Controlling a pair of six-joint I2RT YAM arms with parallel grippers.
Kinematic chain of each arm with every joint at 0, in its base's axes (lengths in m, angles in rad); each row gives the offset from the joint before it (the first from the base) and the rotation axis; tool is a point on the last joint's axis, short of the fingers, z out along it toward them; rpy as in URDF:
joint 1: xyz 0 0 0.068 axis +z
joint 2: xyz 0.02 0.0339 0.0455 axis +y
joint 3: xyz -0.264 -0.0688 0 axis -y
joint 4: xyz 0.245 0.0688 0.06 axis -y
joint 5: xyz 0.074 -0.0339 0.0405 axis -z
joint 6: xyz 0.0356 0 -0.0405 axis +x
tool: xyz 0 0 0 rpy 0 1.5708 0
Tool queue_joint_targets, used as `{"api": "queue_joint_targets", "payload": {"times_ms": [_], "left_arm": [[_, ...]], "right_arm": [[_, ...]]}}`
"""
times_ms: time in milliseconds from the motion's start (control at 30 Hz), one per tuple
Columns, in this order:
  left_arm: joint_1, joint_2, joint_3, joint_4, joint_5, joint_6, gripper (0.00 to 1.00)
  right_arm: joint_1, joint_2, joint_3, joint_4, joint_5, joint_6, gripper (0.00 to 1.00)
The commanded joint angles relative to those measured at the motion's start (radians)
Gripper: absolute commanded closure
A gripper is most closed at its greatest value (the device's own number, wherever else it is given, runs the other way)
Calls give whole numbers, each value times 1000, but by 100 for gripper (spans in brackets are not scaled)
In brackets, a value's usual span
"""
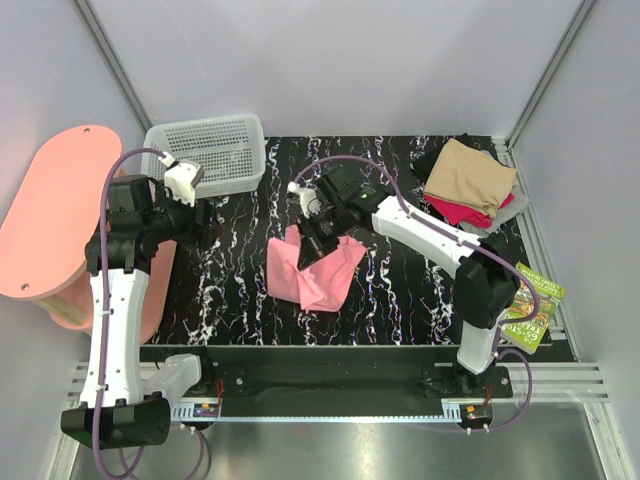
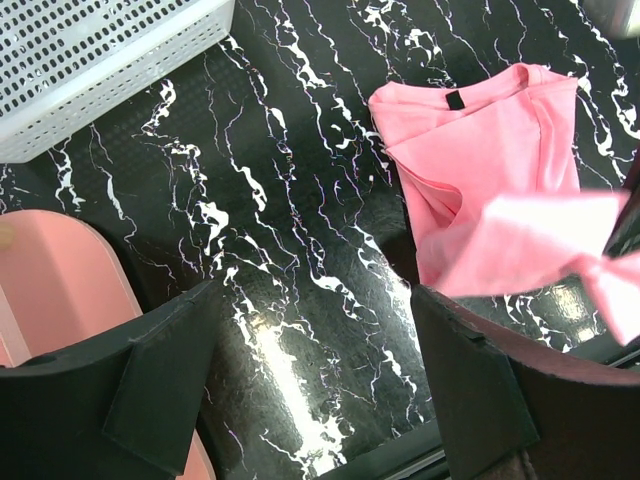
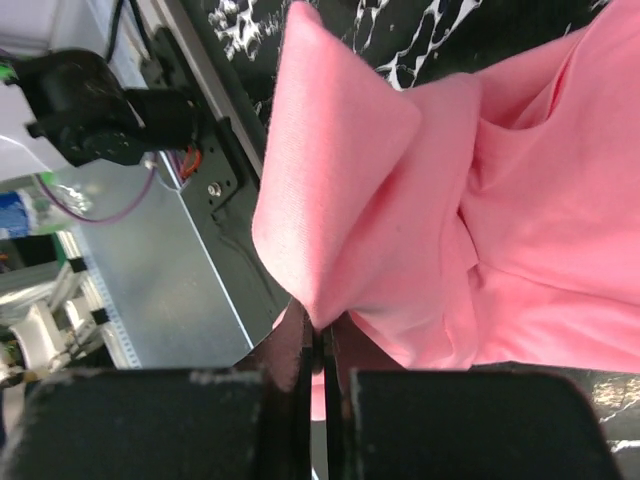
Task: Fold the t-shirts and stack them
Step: Fold the long partially folded tshirt into a neat square
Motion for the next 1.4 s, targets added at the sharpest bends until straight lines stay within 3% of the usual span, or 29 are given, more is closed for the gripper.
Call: {"api": "queue_joint_targets", "payload": {"times_ms": [0,267,600,967,1100,1167,1233,1267,1333,1367], "left_arm": [[4,1,32,22,-19,19,18],[4,4,18,23,-25,31,18],[1,4,6,23,-22,37,18],[-3,7,-46,8,40,35,18],[-74,4,-92,-18,39,46,19],[-164,-1,-132,-30,19,45,20],[-268,0,-170,-30,-15,40,20],[-300,11,-177,-32,-22,34,20],[-357,30,-183,-18,-30,31,21],[-370,52,-183,-9,-27,31,21]], "right_arm": [[-83,19,-20,108,-199,20,100],[-161,143,-110,220,-377,45,100],[-276,206,-153,291,-408,69,100],[-322,345,2,218,-443,20,100],[-339,411,109,123,-432,-17,100],[-348,430,128,109,-428,-24,100],[-354,437,152,87,-418,-31,89],[-355,439,158,73,-406,-34,78],[-356,436,171,69,-373,-31,48],[-358,436,174,66,-356,-29,43]]}}
